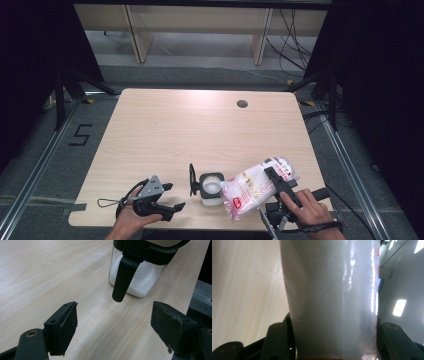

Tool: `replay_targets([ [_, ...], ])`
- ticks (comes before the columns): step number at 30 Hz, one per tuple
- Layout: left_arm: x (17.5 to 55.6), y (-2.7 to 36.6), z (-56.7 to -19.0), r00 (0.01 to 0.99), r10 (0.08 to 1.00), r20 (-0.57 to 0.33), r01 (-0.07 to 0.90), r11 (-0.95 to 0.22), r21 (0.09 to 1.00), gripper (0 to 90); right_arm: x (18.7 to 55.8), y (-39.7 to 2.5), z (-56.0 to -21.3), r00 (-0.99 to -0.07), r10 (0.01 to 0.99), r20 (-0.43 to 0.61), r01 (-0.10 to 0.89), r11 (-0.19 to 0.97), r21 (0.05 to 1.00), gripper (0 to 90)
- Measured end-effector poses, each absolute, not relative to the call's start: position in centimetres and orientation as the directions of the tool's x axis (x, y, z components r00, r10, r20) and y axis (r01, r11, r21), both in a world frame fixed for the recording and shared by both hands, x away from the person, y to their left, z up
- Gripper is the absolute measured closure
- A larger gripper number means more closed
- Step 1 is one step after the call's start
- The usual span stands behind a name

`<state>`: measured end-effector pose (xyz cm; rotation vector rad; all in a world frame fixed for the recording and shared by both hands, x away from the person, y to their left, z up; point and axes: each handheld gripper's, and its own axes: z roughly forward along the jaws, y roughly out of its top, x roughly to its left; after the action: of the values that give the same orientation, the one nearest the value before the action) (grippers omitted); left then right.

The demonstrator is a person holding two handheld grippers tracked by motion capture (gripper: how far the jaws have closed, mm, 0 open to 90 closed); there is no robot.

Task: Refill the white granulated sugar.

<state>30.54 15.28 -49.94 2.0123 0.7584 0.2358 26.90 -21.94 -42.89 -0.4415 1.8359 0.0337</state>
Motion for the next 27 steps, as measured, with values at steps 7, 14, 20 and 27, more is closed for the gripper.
replay_targets([
  [7, 30.6, 15.3, -49.9, 0.790, 0.599, -0.128, 0.416, -0.371, 0.830, 20.9, 26.2, -21.5, -42.3, -0.206, -0.309, -0.928, -0.296, 0.924, -0.242, 50.1],
  [14, 30.6, 15.3, -49.9, 0.790, 0.599, -0.129, 0.416, -0.371, 0.830, 20.9, 26.1, -21.8, -42.3, -0.204, -0.255, -0.945, -0.314, 0.932, -0.183, 50.2],
  [20, 30.6, 15.3, -49.9, 0.792, 0.598, -0.127, 0.414, -0.372, 0.831, 20.9, 26.1, -21.6, -42.1, -0.202, -0.290, -0.935, -0.329, 0.920, -0.214, 50.3],
  [27, 30.6, 15.3, -49.9, 0.792, 0.597, -0.129, 0.414, -0.369, 0.832, 20.9, 26.1, -21.7, -42.3, -0.206, -0.268, -0.941, -0.324, 0.926, -0.193, 50.4],
])
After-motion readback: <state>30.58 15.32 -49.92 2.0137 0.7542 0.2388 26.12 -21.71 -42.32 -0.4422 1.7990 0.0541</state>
